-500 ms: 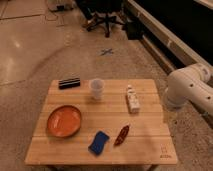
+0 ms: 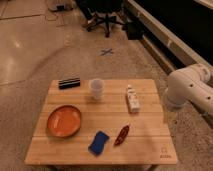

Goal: Place the bottle in the ceramic bowl

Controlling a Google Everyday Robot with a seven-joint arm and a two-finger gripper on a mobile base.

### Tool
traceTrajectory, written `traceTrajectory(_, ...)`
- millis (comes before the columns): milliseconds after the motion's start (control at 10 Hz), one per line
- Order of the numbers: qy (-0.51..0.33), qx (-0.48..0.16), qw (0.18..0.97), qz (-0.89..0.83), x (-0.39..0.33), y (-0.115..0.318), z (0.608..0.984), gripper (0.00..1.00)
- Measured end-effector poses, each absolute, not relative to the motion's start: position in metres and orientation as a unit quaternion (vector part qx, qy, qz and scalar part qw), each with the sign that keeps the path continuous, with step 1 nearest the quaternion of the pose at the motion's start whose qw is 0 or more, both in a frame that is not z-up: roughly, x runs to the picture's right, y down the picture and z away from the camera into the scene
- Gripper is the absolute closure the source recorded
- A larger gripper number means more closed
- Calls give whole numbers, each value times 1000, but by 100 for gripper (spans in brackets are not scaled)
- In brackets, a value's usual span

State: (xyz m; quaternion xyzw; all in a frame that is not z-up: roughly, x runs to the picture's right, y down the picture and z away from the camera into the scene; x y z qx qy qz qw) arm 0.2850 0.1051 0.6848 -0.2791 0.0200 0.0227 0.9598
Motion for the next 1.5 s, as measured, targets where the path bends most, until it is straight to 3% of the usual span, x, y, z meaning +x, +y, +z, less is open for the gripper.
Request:
traceTrajectory(1100,16,-277,961,19,283,102,686,35)
traceTrajectory(1500,-63,-259,959,-93,218,68,719,35)
